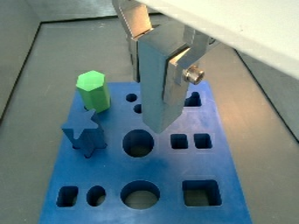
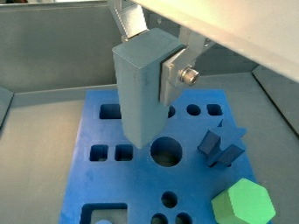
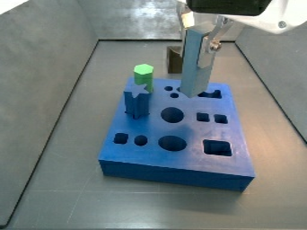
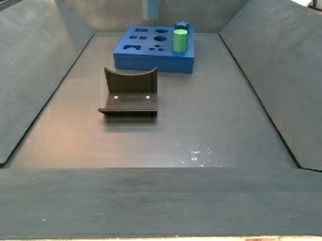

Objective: Pick up the rectangle object. Move up. Place the rectangle object on the fixture. Regrasp the rectangle object. Move to above the board. Insert the rectangle object.
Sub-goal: Insert the rectangle object.

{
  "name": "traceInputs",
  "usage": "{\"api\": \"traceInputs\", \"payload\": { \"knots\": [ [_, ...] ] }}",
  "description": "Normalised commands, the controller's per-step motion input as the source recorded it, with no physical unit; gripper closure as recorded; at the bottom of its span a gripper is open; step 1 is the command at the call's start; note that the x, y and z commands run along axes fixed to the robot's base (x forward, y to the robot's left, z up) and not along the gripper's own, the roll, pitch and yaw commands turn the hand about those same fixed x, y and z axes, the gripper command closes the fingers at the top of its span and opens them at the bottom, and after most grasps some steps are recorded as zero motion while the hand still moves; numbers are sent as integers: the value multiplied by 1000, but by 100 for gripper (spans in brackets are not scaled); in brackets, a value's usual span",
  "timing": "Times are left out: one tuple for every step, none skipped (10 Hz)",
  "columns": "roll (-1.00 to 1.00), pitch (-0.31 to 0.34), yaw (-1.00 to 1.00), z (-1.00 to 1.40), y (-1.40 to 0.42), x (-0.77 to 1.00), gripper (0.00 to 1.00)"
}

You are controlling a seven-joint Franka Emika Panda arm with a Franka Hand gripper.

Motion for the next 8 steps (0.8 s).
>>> {"api": "traceInputs", "payload": {
  "knots": [
    [-143, -309, -529, -237, -594, 0, 100],
    [-374, -423, -277, -260, -697, 0, 100],
    [-326, -297, -111, -320, -883, 0, 100],
    [-360, -286, -286, -166, -711, 0, 100],
    [-326, -126, -917, -37, -83, 0, 100],
    [-294, -114, -934, -60, -77, 0, 100],
    [-274, -40, -820, 0, -57, 151, 100],
    [0, 9, -89, 0, 0, 100, 100]
  ]
}}
